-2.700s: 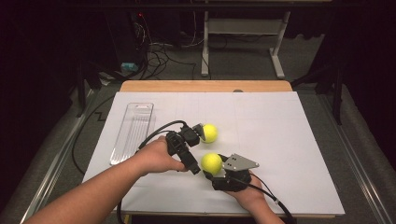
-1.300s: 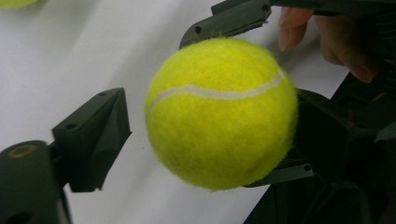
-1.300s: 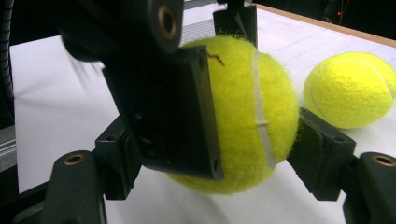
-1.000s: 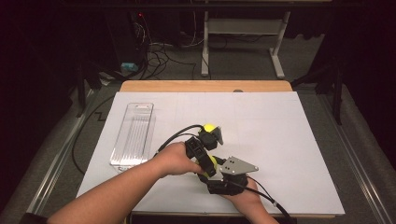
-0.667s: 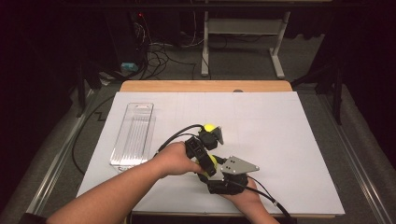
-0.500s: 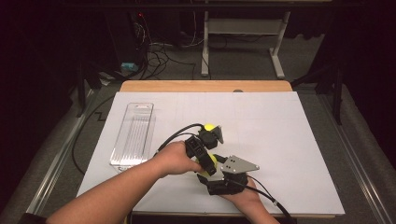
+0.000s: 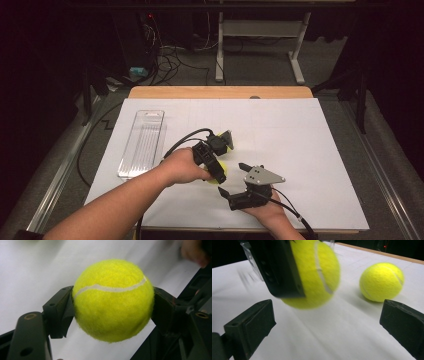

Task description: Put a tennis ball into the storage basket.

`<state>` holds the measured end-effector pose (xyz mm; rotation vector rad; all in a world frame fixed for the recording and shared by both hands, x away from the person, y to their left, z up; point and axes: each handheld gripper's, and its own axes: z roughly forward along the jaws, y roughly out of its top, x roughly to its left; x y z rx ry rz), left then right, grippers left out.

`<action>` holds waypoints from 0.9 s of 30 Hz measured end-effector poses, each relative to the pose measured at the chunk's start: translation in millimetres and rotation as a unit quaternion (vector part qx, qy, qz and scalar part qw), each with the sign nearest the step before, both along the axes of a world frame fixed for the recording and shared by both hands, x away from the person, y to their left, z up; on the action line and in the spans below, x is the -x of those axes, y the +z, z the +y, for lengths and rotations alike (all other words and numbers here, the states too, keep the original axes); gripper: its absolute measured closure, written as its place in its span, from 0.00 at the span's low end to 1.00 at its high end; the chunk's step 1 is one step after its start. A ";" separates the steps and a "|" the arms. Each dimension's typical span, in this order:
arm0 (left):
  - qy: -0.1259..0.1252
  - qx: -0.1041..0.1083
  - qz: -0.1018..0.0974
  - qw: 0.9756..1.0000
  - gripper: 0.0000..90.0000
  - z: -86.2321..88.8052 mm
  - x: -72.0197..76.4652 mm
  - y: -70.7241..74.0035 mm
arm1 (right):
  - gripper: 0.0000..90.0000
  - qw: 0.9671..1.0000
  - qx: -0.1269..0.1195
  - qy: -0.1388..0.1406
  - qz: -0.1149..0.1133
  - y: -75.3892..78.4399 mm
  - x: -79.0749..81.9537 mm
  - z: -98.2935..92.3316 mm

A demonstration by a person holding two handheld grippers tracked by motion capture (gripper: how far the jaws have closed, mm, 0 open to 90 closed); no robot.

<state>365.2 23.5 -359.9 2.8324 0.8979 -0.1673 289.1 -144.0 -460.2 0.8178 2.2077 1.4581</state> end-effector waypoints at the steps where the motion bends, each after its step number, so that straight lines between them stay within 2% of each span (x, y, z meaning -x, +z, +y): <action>1: 0.000 -0.002 0.000 1.000 0.30 1.6 -1.1 0.4 | 0.00 1.000 0.004 -0.001 -0.001 -0.3 -0.3 -3.0; 8: 0.016 -0.009 -0.001 1.000 0.30 17.3 -7.2 3.0 | 0.00 1.000 0.011 -0.021 0.000 0.2 -1.3 -25.3; 15: 0.033 -0.014 -0.006 0.999 0.30 36.0 -11.3 8.1 | 0.00 0.998 0.010 -0.057 -0.006 1.8 -1.8 -52.3; 20: 0.039 -0.024 -0.007 0.999 0.30 49.0 -13.5 12.2 | 0.00 0.996 0.010 -0.083 -0.008 1.5 -0.6 -73.9; 27: 0.062 -0.026 -0.012 0.998 0.30 70.2 -17.2 19.7 | 0.00 0.993 0.012 -0.117 -0.011 1.5 3.5 -104.5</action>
